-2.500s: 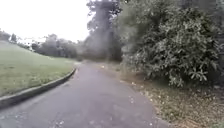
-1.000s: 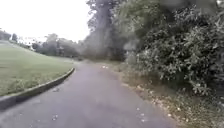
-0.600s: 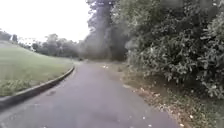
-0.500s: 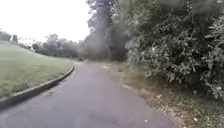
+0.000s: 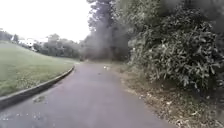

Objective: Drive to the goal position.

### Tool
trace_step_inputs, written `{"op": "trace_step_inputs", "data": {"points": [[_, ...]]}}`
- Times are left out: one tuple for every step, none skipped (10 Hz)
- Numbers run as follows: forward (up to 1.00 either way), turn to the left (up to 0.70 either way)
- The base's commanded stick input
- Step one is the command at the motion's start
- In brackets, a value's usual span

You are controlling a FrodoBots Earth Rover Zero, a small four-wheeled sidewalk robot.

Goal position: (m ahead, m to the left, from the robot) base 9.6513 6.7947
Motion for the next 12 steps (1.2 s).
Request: {"op": "trace_step_inputs", "data": {"points": [[0.7,-0.27],[0.7,-0.25],[0.7,-0.14],[0.7,-0.02],[0.7,0.0],[0.7,0.0],[0.7,0.0],[0.7,0.0],[0.7,0.0],[0.7,0.0],[0.7,0.0],[0.0,0.0]]}}
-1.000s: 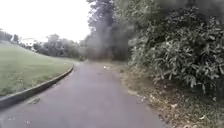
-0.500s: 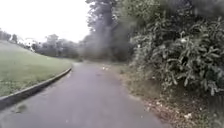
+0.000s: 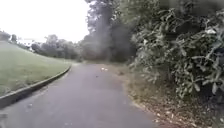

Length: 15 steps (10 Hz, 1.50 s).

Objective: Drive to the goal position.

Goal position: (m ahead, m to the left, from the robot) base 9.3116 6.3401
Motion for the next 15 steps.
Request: {"op": "trace_step_inputs", "data": {"points": [[0.0,0.0],[0.0,0.0],[0.0,0.0],[0.0,0.0],[0.0,0.0],[0.0,0.0],[0.0,0.0],[0.0,0.0],[0.0,0.07],[0.0,0.27],[0.0,0.45],[0.0,0.45],[0.0,0.45],[0.0,0.45],[0.0,0.45]]}}
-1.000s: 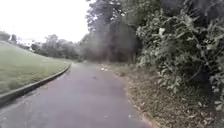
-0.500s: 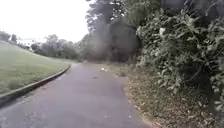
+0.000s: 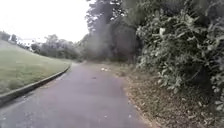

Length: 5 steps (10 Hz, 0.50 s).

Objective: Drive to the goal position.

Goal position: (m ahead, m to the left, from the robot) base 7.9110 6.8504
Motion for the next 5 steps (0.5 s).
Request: {"op": "trace_step_inputs", "data": {"points": [[0.0,0.45],[0.0,0.45],[0.0,0.45],[0.0,0.45],[0.0,0.45]]}}
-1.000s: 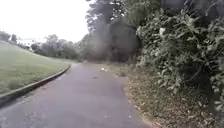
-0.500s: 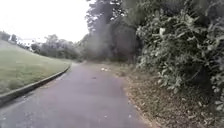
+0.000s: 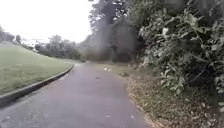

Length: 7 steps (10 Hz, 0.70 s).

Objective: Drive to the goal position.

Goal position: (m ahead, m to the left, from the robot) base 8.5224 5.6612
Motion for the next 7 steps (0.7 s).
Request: {"op": "trace_step_inputs", "data": {"points": [[0.0,0.45],[0.0,0.45],[0.0,0.45],[0.0,0.45],[0.0,0.45],[0.0,0.45],[0.0,0.45]]}}
